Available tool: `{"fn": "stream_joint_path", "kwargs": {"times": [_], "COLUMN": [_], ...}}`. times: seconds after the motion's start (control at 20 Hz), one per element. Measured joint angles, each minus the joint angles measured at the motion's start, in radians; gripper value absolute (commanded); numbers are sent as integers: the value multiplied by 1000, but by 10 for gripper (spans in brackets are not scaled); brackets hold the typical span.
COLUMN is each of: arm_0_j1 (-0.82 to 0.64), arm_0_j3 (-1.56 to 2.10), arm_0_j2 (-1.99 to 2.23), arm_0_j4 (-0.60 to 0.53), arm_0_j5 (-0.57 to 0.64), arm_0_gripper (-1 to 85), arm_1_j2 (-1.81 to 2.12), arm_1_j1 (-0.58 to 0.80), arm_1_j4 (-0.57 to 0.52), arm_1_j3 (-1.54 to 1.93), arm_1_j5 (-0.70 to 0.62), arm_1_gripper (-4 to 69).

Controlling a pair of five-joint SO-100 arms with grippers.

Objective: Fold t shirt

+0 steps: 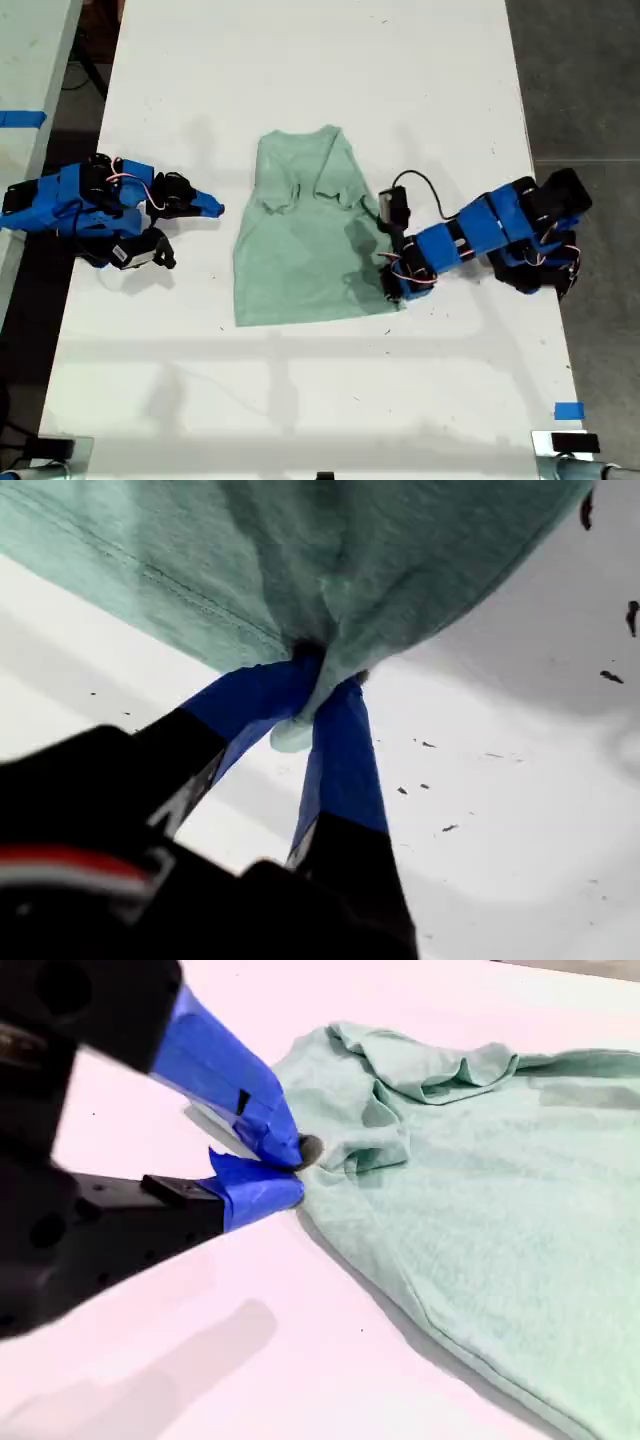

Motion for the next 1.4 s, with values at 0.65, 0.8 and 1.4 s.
{"fn": "stream_joint_path", "kwargs": {"times": [0.65,0.8,1.4], "arm_0_j1": [0,0,2], "arm_0_j3": [0,0,0], "arm_0_j2": [0,0,0], "arm_0_j4": [0,0,0], "arm_0_j5": [0,0,0], "arm_0_gripper": [7,7,15], "arm_1_j2": [-281,-319,-357], "arm_1_j1": [3,5,18], "arm_1_j4": [166,75,-120], "arm_1_j3": [-624,-624,-624], "arm_1_j5": [-250,-305,-532], "arm_1_gripper": [12,12,343]}}
